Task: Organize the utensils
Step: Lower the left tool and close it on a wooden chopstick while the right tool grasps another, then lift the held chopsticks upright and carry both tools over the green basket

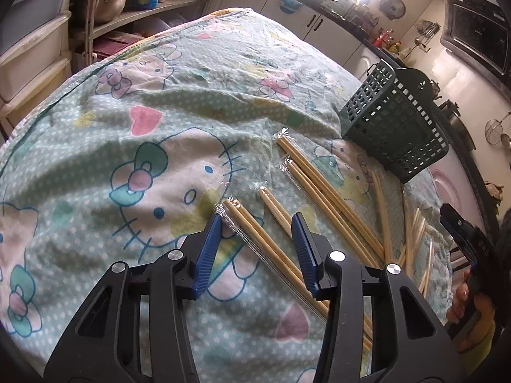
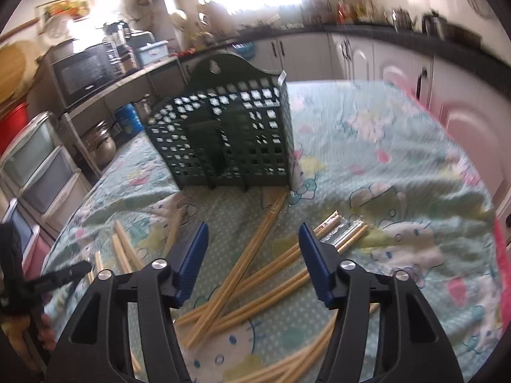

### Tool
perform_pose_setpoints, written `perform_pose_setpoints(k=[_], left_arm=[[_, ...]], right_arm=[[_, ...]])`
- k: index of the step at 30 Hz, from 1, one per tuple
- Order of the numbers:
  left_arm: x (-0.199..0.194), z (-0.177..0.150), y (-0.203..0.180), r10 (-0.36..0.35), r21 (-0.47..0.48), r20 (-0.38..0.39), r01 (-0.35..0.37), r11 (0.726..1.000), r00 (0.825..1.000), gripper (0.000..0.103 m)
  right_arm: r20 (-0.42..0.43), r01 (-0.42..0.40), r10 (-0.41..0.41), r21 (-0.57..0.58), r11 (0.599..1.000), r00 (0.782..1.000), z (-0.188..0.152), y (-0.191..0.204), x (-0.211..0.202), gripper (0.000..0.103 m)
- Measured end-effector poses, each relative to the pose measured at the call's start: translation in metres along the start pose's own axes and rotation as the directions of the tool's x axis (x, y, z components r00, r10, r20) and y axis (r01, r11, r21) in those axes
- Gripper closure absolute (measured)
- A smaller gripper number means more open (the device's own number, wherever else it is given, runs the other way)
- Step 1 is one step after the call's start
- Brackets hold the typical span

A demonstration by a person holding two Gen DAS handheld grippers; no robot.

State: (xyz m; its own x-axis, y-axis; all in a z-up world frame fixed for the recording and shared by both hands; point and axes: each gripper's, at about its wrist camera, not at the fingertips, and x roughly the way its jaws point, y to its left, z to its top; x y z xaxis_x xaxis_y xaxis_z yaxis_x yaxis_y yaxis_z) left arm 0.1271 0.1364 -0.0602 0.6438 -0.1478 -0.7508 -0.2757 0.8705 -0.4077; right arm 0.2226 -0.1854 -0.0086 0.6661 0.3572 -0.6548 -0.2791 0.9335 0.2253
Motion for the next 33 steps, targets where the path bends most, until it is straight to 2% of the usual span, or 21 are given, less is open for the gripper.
perform_pose_setpoints(k=[6,10,20,24,25,27,33], left_arm=[[0.008,0.008,0.0,0.027,0.005,-0.004,-0.027,1.0,1.0,0.078],[0.01,0.012,0.003,0.031,0.003,-0.002,-0.031,1.0,1.0,0.091],[0.004,0.019,0.007,0.005,0.017,0.004,-0.005,1.0,1.0,0.093],[-0.002,0.024,0.008,-0.003,0.022,0.02,0.003,1.0,1.0,0.094],[-0.003,0.025,0.007,-0.003,0.025,0.022,0.003,1.0,1.0,0.095],[-0.008,0.029,0.005,-0.007,0.038,0.037,0.006,0.999,0.999,0.095],[-0.02,0.04,-0.011,-0.031,0.08,0.071,0.025,0.996,0.997,0.097]], right_arm=[[-0.086,-0.001,0.007,0.068,0.998,0.996,0.011,-0.006,0.038,0.058],[-0.124,0.028,-0.014,0.107,0.994,0.992,0.016,-0.012,0.059,0.062],[-0.184,0.062,-0.023,0.212,0.975,0.983,0.03,-0.028,0.092,0.07],[-0.183,0.071,-0.029,0.227,0.971,0.983,0.033,-0.036,0.096,0.086],[-0.179,0.054,-0.01,0.241,0.969,0.984,0.032,-0.04,0.096,0.091],[-0.175,0.033,0.014,0.266,0.963,0.984,0.032,-0.047,0.095,0.095],[-0.127,-0.085,0.133,0.323,0.942,0.983,0.039,-0.06,0.075,0.098]])
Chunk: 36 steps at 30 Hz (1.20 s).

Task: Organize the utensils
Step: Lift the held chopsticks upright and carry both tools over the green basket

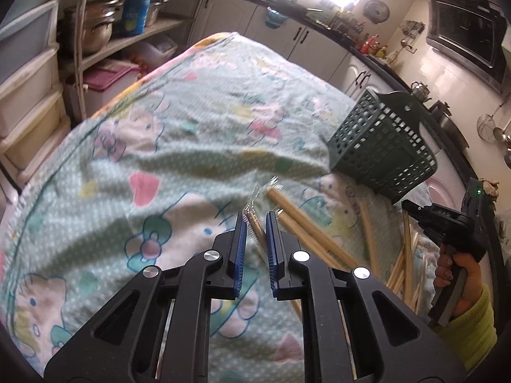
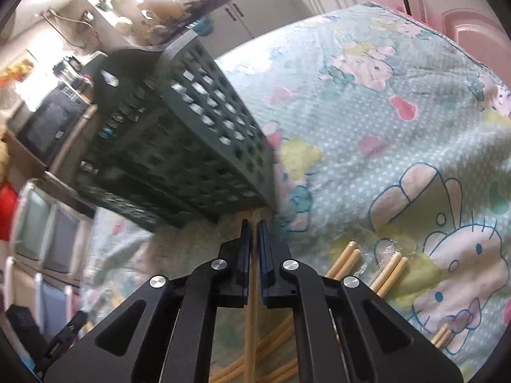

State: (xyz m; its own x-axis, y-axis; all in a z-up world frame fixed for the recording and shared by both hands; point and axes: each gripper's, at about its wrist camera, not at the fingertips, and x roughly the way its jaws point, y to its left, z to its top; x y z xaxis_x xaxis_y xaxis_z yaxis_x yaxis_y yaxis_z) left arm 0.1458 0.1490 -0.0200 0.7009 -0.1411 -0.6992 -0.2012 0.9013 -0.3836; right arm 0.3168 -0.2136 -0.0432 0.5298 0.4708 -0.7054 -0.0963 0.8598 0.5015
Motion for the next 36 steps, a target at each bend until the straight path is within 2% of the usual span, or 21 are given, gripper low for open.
perform_pose_setpoints(k=[7,14,21,28,36], left_arm=[[-0.009,0.021,-0.028,-0.032,0.067,0.04,0.029,0.997,0.999,0.1],[-0.026,0.041,-0.067,-0.094,0.153,0.085,0.08,0.985,0.992,0.102],[-0.042,0.059,-0.098,-0.15,0.213,0.12,0.122,0.97,0.981,0.102],[-0.06,0.086,-0.127,-0.19,0.255,0.192,0.138,0.957,0.963,0.102],[-0.067,0.119,-0.168,-0.214,0.301,0.279,0.127,0.945,0.936,0.102]], right_arm=[[0.053,-0.1,0.104,-0.081,0.992,0.993,0.003,0.012,-0.046,0.098],[0.1,-0.157,0.175,-0.164,0.974,0.979,0.003,0.021,-0.09,0.098],[0.119,-0.209,0.246,-0.262,0.942,0.962,0.007,0.058,-0.123,0.098],[0.198,-0.225,0.302,-0.337,0.914,0.932,0.014,0.08,-0.16,0.098],[0.35,-0.182,0.324,-0.382,0.906,0.879,0.041,0.098,-0.186,0.098]])
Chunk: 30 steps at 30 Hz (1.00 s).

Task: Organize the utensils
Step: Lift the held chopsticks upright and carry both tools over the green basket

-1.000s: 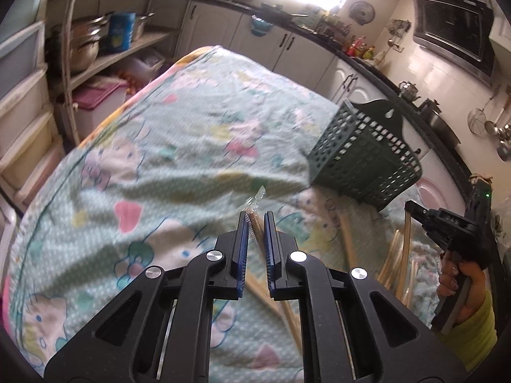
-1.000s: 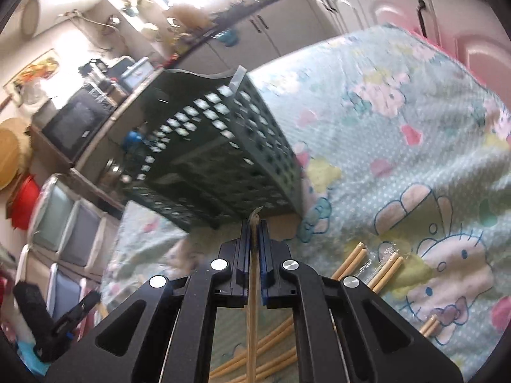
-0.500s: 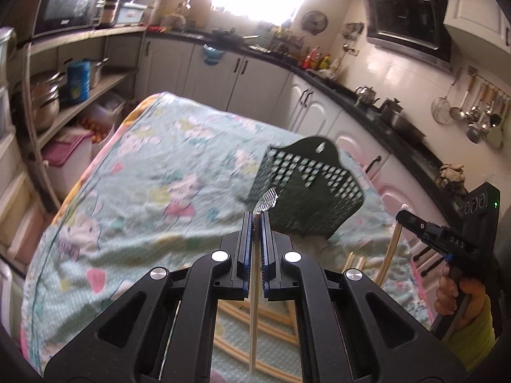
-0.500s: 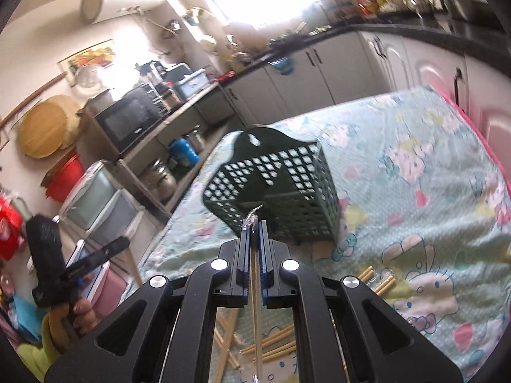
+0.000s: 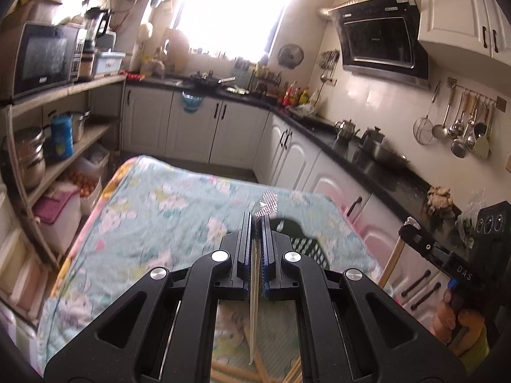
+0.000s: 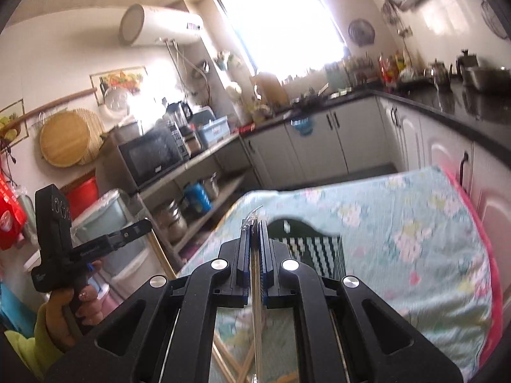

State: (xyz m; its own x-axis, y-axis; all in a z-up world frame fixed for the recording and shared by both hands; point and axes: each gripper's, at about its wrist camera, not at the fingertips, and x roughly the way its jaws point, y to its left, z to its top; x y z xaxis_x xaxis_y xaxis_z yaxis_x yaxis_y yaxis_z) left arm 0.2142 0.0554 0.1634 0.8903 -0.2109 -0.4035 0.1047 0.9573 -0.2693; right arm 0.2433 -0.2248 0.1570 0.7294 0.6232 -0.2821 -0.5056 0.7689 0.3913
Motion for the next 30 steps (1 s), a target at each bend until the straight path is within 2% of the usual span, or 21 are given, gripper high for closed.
perform_pose_setpoints(k=[7,16,22,30], left_arm=[[0.017,0.033,-0.024,0.016,0.051,0.08,-0.02,0.998,0.997,0.102],[0.04,0.056,-0.04,0.057,0.093,0.191,-0.076,0.993,0.98,0.102],[0.065,0.053,-0.033,0.086,0.069,0.203,-0.102,0.992,0.975,0.102],[0.091,0.025,-0.014,0.103,0.04,0.194,-0.113,0.993,0.976,0.102]], right_arm=[[0.131,0.035,-0.03,-0.033,0.999,0.991,0.037,0.001,0.008,0.098],[0.23,0.104,-0.091,-0.043,0.994,0.969,0.064,-0.016,0.031,0.098],[0.265,0.162,-0.145,-0.043,0.986,0.953,0.062,-0.031,0.047,0.098],[0.265,0.209,-0.191,-0.041,0.977,0.945,0.032,-0.053,0.071,0.098]])
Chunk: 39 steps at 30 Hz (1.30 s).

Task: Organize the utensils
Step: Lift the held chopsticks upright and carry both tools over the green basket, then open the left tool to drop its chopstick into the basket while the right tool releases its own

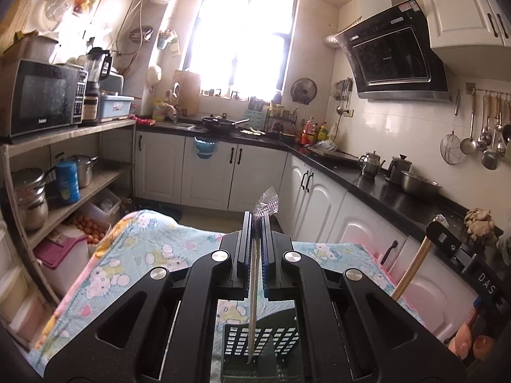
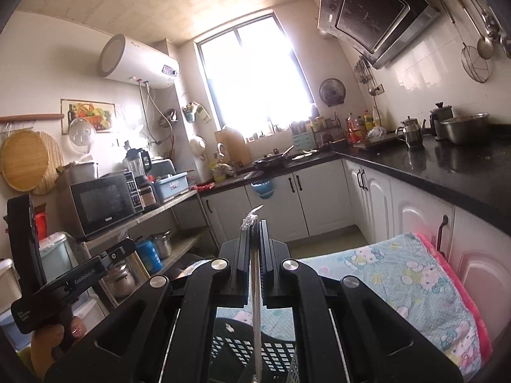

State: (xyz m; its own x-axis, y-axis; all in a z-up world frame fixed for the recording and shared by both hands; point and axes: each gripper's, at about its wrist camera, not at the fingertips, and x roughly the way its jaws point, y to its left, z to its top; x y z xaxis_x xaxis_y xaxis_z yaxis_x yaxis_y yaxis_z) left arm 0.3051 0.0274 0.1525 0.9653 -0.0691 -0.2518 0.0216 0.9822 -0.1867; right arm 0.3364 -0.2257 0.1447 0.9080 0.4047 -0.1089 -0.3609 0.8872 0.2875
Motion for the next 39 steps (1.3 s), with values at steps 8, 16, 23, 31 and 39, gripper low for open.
perform_pose_setpoints(k=[8,16,23,31,39], left_arm=[[0.014,-0.029,0.009,-0.004,-0.01,-0.053,0.003,1.0,0.999,0.102],[0.014,-0.047,0.02,-0.019,-0.041,-0.079,0.016,0.999,0.997,0.102],[0.013,-0.057,0.025,-0.021,-0.05,-0.1,0.016,0.999,0.995,0.102],[0.006,-0.063,0.036,-0.021,-0.075,-0.126,0.011,0.997,0.992,0.087],[0.002,-0.073,0.046,-0.02,-0.101,-0.165,0.004,0.995,0.986,0.073]], right_arm=[[-0.011,0.02,-0.02,0.007,1.0,1.0,-0.037,-0.007,0.012,0.098],[-0.026,0.031,-0.03,0.029,0.999,0.999,-0.063,-0.01,0.02,0.098],[-0.031,0.034,-0.033,0.038,0.999,0.999,-0.074,-0.008,0.021,0.097],[-0.073,0.05,-0.045,0.071,0.996,0.996,-0.08,-0.013,0.016,0.076],[-0.102,0.068,-0.058,0.089,0.994,0.993,-0.081,-0.019,0.002,0.064]])
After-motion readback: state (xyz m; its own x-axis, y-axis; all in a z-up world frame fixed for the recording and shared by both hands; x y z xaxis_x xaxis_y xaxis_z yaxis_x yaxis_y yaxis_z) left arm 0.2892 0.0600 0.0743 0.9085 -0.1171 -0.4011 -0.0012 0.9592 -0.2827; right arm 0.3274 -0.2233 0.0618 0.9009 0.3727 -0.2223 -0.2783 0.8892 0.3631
